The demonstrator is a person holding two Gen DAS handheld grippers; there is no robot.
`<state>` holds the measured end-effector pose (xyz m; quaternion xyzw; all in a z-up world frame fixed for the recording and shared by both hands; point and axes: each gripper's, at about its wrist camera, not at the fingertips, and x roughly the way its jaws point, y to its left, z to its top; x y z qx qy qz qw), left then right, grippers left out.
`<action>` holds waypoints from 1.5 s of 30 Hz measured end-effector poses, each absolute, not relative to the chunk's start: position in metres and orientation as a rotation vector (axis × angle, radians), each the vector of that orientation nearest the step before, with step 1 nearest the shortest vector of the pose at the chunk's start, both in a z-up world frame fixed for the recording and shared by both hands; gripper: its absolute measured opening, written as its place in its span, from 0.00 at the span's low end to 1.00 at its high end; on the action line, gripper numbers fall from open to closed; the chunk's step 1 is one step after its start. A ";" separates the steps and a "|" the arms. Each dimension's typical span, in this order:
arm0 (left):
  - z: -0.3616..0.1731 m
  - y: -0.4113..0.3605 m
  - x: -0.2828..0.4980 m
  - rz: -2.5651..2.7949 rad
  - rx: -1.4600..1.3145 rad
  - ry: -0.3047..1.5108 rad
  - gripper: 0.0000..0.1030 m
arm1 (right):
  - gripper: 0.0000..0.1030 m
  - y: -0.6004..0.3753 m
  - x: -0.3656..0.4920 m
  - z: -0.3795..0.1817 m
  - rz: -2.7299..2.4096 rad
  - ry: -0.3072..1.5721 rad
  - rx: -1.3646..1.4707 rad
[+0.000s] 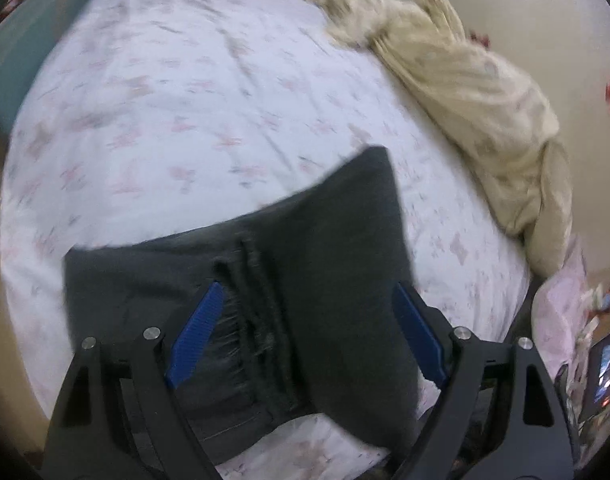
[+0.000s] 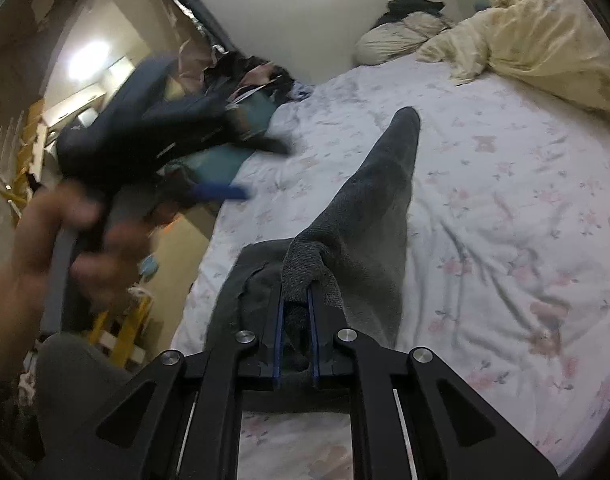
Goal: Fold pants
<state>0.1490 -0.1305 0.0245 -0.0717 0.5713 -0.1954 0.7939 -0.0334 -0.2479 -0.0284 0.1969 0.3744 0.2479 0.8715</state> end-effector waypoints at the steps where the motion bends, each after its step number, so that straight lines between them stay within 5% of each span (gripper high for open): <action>1: 0.025 -0.141 0.155 -0.419 -0.107 1.224 0.81 | 0.10 -0.246 -0.034 -0.029 0.532 0.785 0.408; 6: 0.024 -0.168 0.174 -0.447 0.000 1.231 0.68 | 0.10 -0.230 -0.040 -0.030 0.608 0.798 0.365; 8: 0.020 -0.170 0.171 -0.445 0.063 1.236 0.46 | 0.09 -0.223 -0.042 -0.031 0.634 0.803 0.351; 9: 0.017 -0.170 0.169 -0.436 0.110 1.238 0.23 | 0.09 -0.220 -0.042 -0.030 0.648 0.797 0.345; 10: 0.016 -0.167 0.165 -0.420 0.144 1.228 0.12 | 0.08 -0.217 -0.043 -0.028 0.658 0.795 0.334; 21: 0.021 -0.039 0.139 -0.362 0.017 1.185 0.09 | 0.08 -0.128 -0.052 -0.014 0.794 0.836 0.188; 35: -0.093 0.100 0.122 -0.200 -0.193 1.337 0.09 | 0.06 0.031 -0.060 -0.084 0.960 1.048 -0.046; 45: -0.090 0.093 0.117 -0.191 -0.143 1.327 0.09 | 0.11 -0.063 -0.030 -0.053 0.794 1.015 0.015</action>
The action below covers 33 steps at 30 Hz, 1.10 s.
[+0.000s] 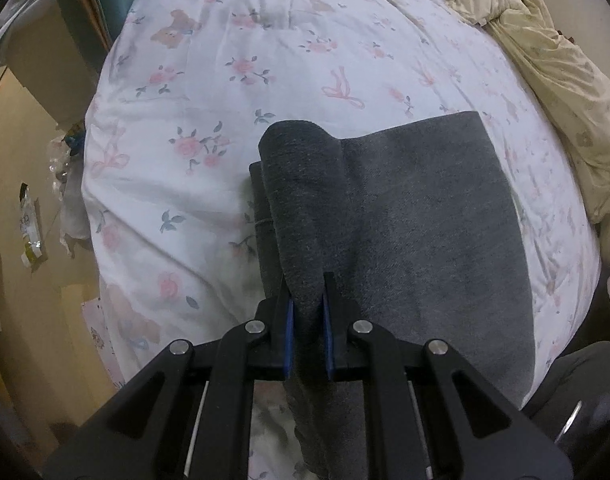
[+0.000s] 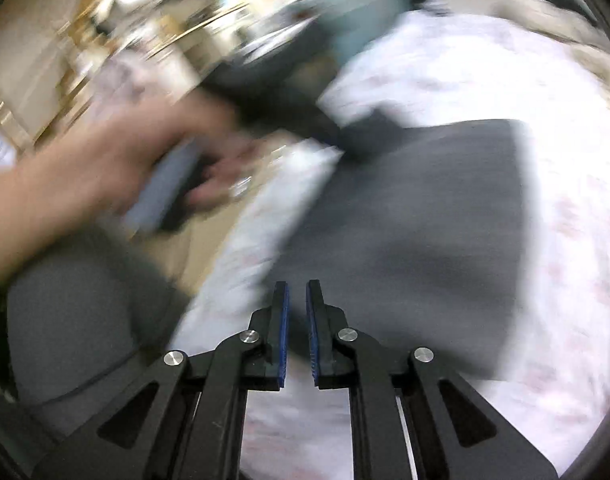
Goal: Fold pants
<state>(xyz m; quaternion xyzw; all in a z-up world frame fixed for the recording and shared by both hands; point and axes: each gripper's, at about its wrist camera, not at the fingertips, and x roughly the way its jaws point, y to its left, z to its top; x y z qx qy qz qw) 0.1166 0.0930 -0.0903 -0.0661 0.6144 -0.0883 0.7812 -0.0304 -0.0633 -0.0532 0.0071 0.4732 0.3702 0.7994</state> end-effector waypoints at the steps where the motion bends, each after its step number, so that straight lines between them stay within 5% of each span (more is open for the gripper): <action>1: -0.089 0.093 0.116 -0.194 -0.137 1.324 0.09 | 0.11 -0.083 -0.019 -0.051 0.718 1.003 0.021; 6: -0.086 0.103 0.109 -0.176 -0.156 1.351 0.09 | 0.11 -0.137 0.024 -0.072 0.522 1.029 -0.032; 23: -0.116 0.078 0.105 -0.140 0.078 1.395 0.09 | 0.10 -0.099 0.029 -0.143 0.547 1.150 -0.142; 33: -0.109 0.083 0.104 -0.119 0.027 1.391 0.09 | 0.10 -0.127 0.021 -0.125 0.670 1.265 0.010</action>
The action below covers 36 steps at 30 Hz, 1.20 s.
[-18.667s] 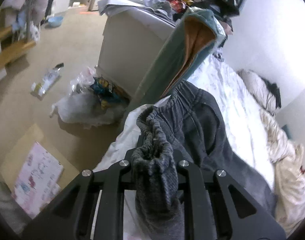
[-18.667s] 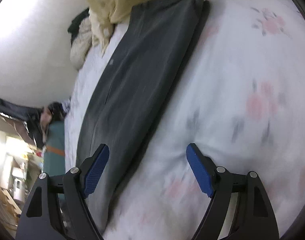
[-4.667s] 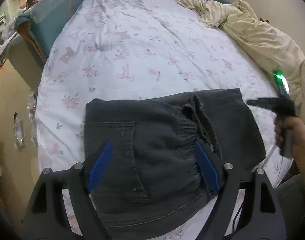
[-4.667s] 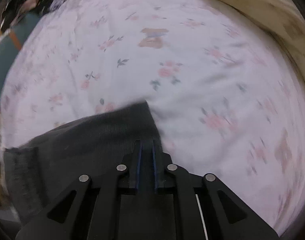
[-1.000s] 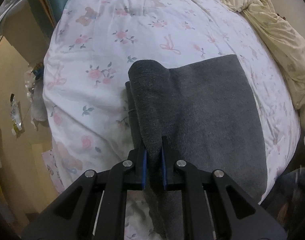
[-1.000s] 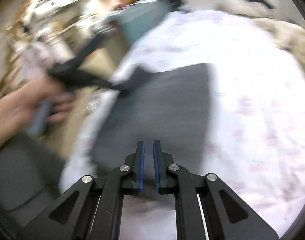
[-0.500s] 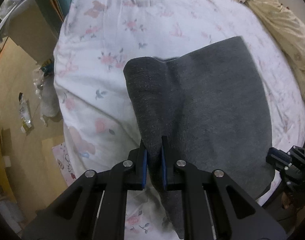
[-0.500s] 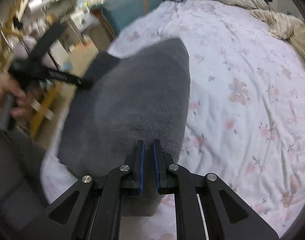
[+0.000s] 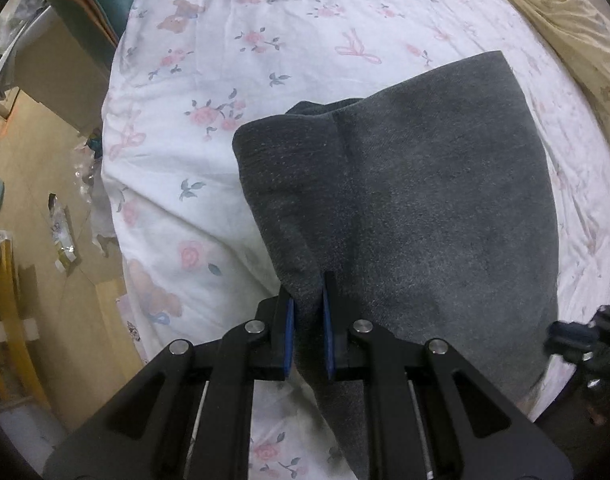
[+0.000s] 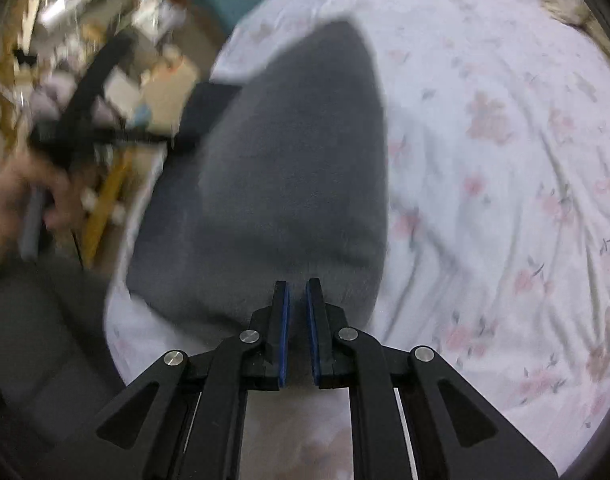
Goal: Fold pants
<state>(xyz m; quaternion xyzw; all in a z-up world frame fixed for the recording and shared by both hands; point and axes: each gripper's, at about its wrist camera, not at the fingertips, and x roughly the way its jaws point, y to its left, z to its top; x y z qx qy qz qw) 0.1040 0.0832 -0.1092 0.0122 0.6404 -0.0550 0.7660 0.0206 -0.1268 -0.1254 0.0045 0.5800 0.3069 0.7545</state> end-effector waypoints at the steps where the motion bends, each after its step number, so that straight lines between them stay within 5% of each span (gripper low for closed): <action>1: -0.109 0.082 0.103 -0.121 0.031 1.390 0.10 | 0.10 -0.122 0.019 -0.132 0.653 1.273 -0.035; 5: -0.104 0.084 0.103 -0.076 0.032 1.389 0.17 | 0.08 -0.115 0.034 -0.140 0.618 1.341 -0.043; 9: -0.078 0.097 0.090 0.092 0.039 1.321 0.36 | 0.11 -0.136 0.061 -0.092 0.657 1.227 0.051; 14: -0.041 0.080 0.063 0.072 -0.096 1.086 0.40 | 0.11 -0.142 0.119 -0.058 0.604 1.084 0.070; 20: -0.101 0.042 0.077 -0.079 -0.090 1.285 0.40 | 0.11 -0.107 0.177 -0.090 0.585 1.130 0.066; 23: -0.115 0.038 0.080 -0.093 -0.027 1.313 0.42 | 0.02 -0.095 0.196 -0.116 0.555 1.157 0.044; 29: -0.120 0.036 0.076 -0.102 -0.015 1.343 0.42 | 0.01 -0.084 0.217 -0.162 0.432 1.228 -0.093; 36: -0.120 0.041 0.080 -0.090 -0.037 1.356 0.42 | 0.05 -0.126 0.192 -0.103 0.532 1.128 0.102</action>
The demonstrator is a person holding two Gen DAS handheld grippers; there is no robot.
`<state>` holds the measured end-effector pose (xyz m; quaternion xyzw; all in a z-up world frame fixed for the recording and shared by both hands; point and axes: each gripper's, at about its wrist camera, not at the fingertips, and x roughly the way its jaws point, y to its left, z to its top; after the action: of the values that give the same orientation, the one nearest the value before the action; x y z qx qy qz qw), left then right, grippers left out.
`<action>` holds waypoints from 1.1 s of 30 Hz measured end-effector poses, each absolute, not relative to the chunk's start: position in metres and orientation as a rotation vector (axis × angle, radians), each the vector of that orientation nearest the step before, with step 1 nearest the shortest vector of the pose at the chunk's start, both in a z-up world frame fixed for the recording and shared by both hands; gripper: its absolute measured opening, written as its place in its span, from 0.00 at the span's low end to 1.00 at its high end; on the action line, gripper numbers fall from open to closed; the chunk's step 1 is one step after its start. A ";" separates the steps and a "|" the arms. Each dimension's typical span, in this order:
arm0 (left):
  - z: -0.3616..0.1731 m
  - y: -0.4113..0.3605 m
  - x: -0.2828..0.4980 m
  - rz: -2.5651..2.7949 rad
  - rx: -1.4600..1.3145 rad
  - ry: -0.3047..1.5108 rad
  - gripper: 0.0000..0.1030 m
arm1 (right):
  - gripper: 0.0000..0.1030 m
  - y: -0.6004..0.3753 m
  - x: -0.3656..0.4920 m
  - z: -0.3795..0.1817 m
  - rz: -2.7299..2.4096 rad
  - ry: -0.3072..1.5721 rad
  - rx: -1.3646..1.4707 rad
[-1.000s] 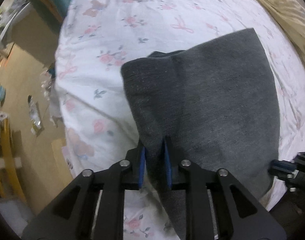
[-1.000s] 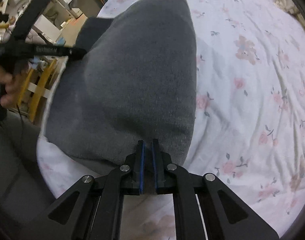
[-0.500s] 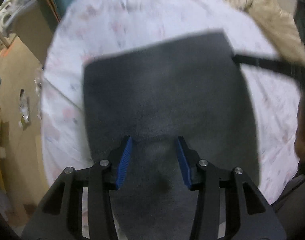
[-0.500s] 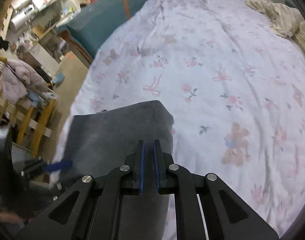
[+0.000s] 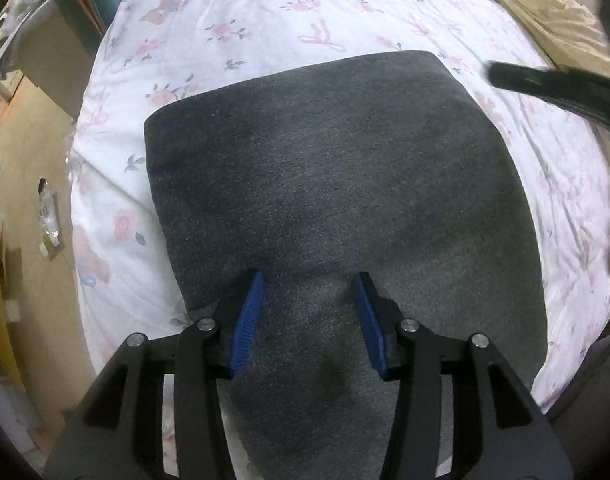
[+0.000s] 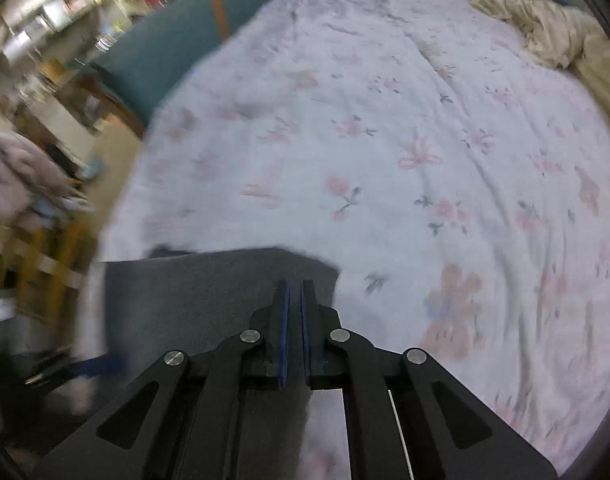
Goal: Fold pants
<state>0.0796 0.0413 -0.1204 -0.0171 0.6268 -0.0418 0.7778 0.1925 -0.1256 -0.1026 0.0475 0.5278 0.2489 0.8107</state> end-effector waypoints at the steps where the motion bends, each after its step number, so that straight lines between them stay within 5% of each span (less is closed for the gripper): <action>1: -0.121 0.042 0.081 -0.087 -0.040 1.358 0.42 | 0.05 -0.129 0.179 -0.098 0.558 1.140 0.105; 13: -0.128 0.013 0.081 -0.117 0.082 1.355 0.42 | 0.00 -0.079 0.140 -0.166 0.423 1.191 -0.357; 18: -0.127 0.018 0.083 -0.097 0.024 1.363 0.43 | 0.03 -0.123 0.145 -0.129 0.447 1.189 -0.023; 22: -0.127 0.019 0.082 -0.109 0.015 1.356 0.43 | 0.03 -0.137 0.109 -0.107 0.507 1.226 0.038; 28: -0.126 0.022 0.080 -0.118 0.055 1.357 0.44 | 0.02 -0.121 0.074 -0.156 0.443 1.291 -0.118; 33: -0.127 0.023 0.084 -0.091 0.023 1.365 0.44 | 0.03 -0.155 0.069 -0.120 0.464 1.314 0.066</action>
<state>0.0839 0.0226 -0.1267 0.0106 0.6305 -0.0421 0.7750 0.0691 -0.1549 -0.1201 0.0305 0.6050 0.2134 0.7665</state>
